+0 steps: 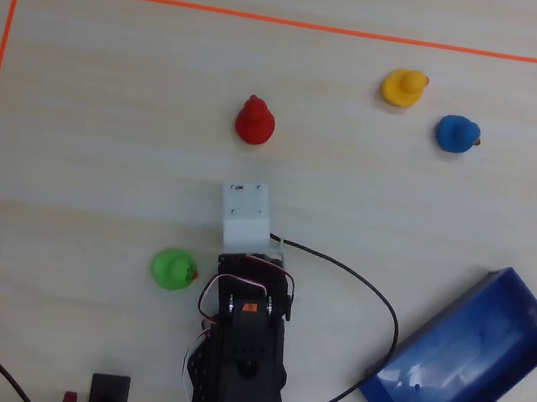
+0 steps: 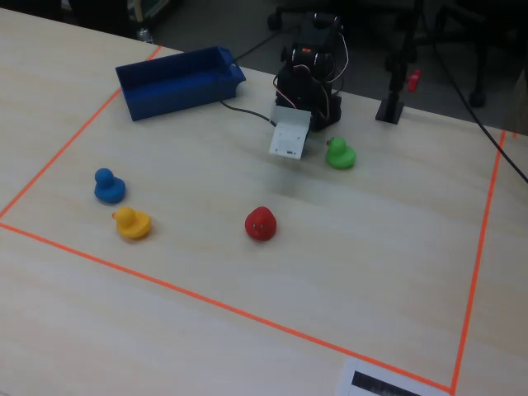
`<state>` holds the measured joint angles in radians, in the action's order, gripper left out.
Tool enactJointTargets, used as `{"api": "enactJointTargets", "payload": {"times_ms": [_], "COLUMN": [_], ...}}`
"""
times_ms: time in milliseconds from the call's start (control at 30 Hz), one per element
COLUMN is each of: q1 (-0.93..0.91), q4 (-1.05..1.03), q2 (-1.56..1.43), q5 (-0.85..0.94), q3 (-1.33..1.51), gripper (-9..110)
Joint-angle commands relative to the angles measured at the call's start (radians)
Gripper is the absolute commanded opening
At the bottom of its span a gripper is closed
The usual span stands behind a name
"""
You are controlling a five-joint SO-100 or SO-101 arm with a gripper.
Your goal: Grasp red duck and put it into box.
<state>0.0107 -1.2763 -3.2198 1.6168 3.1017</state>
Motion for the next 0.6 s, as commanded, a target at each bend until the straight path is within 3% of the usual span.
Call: {"api": "enactJointTargets", "payload": {"times_ms": [0,133,567], "q1": [0.009,0.032,0.071], "q4": [0.040,0.097,0.525], "q2": [0.094,0.235,0.857], "q5": [0.006,-0.003,-0.080], "q3": [-0.103,-0.256,-0.706], "gripper": [0,0,17]}}
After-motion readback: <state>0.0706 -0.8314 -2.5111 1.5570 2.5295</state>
